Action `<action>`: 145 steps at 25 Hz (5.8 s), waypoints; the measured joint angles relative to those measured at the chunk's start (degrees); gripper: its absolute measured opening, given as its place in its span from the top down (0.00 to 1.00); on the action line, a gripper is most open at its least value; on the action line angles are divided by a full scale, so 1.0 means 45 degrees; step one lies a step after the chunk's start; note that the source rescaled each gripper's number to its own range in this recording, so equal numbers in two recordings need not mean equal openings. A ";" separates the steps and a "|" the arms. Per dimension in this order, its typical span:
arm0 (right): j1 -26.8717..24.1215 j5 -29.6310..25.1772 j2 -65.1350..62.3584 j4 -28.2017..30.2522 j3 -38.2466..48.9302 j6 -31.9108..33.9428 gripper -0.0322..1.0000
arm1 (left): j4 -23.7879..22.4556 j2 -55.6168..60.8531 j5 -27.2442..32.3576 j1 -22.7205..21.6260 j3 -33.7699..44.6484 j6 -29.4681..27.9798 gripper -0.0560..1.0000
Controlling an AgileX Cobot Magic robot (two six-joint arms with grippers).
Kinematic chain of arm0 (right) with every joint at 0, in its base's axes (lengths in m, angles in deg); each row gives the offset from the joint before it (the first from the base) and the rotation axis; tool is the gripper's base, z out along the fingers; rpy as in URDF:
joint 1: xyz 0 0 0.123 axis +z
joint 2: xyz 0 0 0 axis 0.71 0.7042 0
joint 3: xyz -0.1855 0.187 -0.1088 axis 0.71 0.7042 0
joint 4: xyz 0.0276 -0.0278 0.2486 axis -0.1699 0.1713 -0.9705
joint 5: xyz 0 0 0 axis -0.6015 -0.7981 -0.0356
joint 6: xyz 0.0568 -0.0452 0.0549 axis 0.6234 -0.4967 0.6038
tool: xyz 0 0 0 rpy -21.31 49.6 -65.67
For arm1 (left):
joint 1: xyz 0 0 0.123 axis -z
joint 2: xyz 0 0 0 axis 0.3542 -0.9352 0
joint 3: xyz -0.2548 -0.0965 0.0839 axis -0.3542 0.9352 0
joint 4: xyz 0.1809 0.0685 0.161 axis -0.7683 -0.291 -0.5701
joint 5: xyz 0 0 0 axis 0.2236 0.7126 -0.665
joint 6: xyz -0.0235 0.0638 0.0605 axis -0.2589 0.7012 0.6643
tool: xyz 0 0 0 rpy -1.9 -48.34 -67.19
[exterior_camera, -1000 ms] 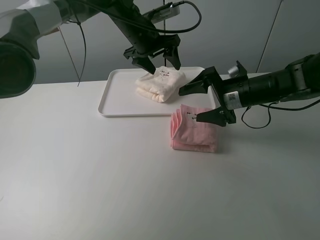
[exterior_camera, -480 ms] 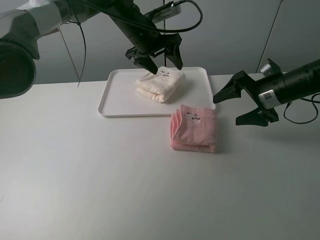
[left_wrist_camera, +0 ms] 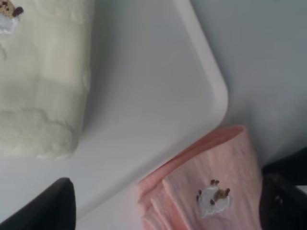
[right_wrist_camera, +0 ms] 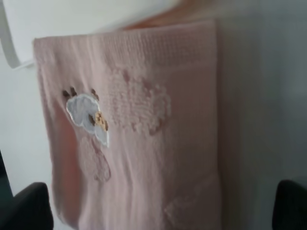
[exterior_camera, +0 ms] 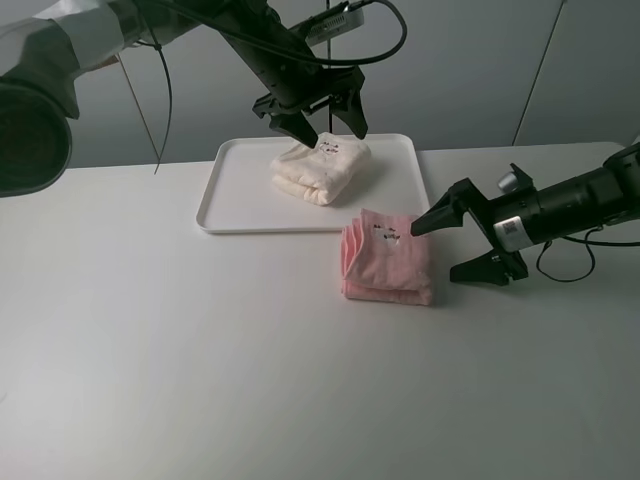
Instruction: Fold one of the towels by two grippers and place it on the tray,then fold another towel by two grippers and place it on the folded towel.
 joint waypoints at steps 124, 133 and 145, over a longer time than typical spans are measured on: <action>0.2815 -0.2767 -2.4185 1.6167 0.4703 1.1040 0.00 | -0.5407 2.7374 -0.1231 -0.4793 2.3326 -0.0302 0.01; 0.2815 -0.2767 -2.6500 1.6233 0.4756 1.1067 0.00 | -0.5814 3.0861 -0.1670 -0.4793 2.4613 -0.0805 0.01; 0.2815 -0.2580 -2.6557 1.6118 0.4862 1.1086 0.00 | -0.5843 3.1708 -0.1670 -0.4793 2.4642 -0.0878 0.01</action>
